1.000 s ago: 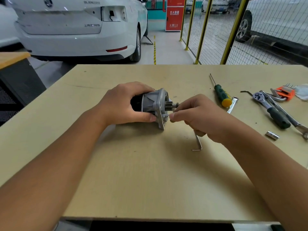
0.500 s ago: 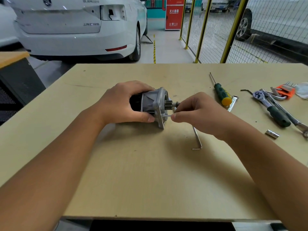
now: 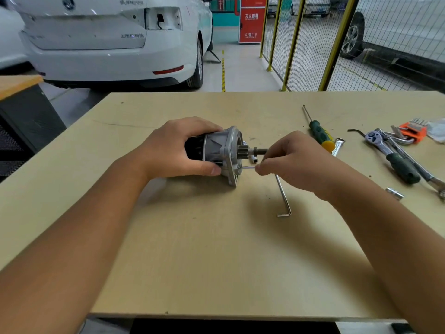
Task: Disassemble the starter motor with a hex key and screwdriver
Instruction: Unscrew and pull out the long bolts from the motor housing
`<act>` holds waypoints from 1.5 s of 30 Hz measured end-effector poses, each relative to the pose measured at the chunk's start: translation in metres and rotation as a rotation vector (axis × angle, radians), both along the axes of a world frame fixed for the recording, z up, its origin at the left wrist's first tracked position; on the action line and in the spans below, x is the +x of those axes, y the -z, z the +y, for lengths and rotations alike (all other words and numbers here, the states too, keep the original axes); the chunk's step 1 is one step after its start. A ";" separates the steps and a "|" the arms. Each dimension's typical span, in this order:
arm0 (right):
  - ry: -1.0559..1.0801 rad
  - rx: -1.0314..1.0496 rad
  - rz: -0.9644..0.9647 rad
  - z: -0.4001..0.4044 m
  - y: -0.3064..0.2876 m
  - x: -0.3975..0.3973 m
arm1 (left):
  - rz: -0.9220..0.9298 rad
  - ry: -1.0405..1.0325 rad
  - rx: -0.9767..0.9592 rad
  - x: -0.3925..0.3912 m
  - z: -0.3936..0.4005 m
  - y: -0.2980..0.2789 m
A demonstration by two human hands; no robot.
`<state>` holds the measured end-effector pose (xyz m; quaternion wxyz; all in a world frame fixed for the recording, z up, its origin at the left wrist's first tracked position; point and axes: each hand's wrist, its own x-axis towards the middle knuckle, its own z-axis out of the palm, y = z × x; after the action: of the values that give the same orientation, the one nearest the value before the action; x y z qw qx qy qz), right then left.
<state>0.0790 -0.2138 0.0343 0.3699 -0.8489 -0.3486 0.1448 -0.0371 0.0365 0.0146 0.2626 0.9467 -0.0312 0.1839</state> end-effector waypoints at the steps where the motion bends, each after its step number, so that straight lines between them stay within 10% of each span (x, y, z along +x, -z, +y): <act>1: -0.015 0.037 0.025 0.000 0.001 0.000 | -0.003 -0.003 0.000 0.000 0.000 0.000; 45: -0.136 0.127 0.007 0.001 0.005 -0.004 | -0.038 0.012 0.026 0.000 -0.004 -0.001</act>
<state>0.0754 -0.2128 0.0293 0.4133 -0.7977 -0.4128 0.1502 -0.0373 0.0326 0.0154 0.2506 0.9462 -0.0443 0.1997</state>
